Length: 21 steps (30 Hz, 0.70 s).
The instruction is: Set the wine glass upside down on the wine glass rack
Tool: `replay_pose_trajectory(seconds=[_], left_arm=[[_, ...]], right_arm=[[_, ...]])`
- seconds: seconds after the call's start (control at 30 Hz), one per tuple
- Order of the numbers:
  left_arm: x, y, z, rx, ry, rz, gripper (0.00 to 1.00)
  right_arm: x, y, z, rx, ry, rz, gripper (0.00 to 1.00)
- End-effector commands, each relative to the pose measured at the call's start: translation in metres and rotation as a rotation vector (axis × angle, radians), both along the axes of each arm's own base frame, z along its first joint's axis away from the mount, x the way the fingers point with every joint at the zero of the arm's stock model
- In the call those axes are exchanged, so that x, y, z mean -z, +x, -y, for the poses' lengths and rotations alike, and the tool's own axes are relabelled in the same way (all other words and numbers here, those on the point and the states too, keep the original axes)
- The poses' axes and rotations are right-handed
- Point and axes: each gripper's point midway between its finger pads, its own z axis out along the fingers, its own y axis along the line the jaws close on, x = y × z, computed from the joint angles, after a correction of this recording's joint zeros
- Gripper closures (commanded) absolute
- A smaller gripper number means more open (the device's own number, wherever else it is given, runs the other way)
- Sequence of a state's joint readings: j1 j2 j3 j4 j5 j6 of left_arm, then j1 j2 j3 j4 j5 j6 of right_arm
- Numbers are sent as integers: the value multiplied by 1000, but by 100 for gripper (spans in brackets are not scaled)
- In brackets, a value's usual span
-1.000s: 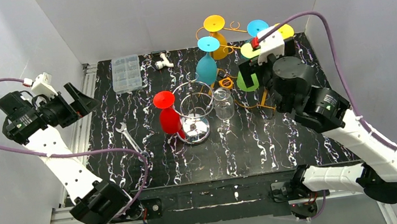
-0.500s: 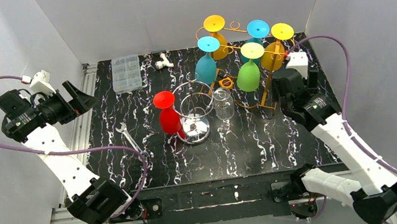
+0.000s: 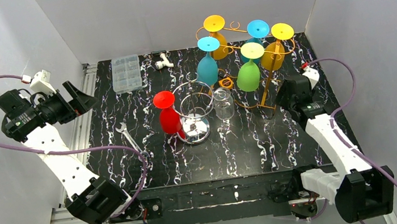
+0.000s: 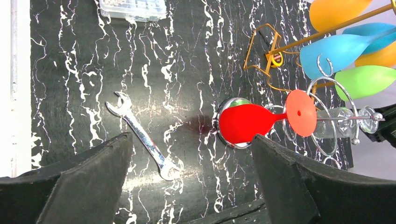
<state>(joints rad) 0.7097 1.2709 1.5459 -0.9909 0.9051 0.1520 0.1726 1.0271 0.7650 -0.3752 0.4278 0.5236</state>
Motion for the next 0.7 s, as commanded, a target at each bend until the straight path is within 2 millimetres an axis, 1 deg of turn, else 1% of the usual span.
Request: replay_pose_trajectory(seconds=[0.0, 0.17, 0.3, 0.43, 0.57, 0.67], left_arm=[[-4, 1, 0, 14, 8, 20, 2], [-5, 1, 0, 16, 8, 22, 2], [-4, 0, -1, 15, 22, 20, 2], [-4, 0, -2, 12, 29, 18, 2], [-4, -1, -2, 9, 34, 14, 2], [-1, -2, -3, 9, 40, 8, 2]], right_arm=[[8, 8, 2, 110, 176, 77, 30], [37, 5, 4, 163, 246, 40, 31], [54, 5, 1, 200, 289, 0, 35], [56, 15, 2, 219, 312, 48, 39], [61, 24, -1, 221, 324, 31, 45], [64, 29, -5, 230, 364, 47, 46]])
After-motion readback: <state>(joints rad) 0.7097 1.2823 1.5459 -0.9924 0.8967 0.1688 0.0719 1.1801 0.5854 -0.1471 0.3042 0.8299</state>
